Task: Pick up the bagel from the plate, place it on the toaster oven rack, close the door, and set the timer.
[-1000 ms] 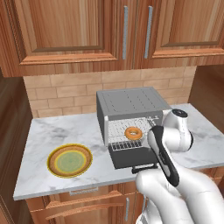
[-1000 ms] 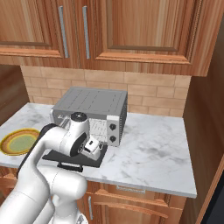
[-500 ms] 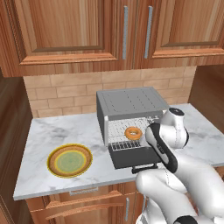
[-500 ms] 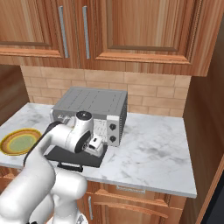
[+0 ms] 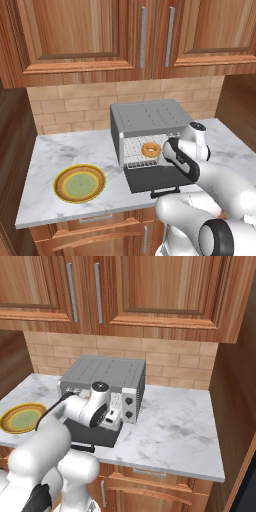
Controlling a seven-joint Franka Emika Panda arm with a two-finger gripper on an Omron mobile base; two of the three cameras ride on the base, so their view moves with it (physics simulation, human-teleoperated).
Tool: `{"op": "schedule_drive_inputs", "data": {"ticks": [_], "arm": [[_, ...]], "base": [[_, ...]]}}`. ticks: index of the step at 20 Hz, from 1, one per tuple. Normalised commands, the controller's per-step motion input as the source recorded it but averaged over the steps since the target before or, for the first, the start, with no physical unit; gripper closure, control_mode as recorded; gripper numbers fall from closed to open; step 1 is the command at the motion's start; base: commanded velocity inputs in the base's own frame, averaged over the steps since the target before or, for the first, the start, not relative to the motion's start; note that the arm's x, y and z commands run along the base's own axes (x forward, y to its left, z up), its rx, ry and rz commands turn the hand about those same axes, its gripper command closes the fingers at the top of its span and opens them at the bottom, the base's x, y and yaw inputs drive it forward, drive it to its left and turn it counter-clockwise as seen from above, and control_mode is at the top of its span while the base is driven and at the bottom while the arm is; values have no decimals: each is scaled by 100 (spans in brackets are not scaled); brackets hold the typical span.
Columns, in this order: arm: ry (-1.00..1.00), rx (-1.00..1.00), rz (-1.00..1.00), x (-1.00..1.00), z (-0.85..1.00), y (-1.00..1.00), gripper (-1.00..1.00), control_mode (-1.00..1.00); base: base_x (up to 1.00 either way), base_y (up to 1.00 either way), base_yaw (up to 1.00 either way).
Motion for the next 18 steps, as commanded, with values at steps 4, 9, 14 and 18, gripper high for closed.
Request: {"op": "schedule_drive_inputs", "data": {"ticks": [4, 9, 14, 18], "arm": [[0, 0, 7, 36, 0, 0, -100, -100], [-2, 0, 5, 40, 1, 0, -100, -100], [-4, 0, 2, 42, 17, 0, -100, -100], [-4, 0, 1, 43, 17, 0, -100, -100]], "base": [[0, 0, 0], [0, 0, 0], [0, 0, 0], [0, 0, 0]]}}
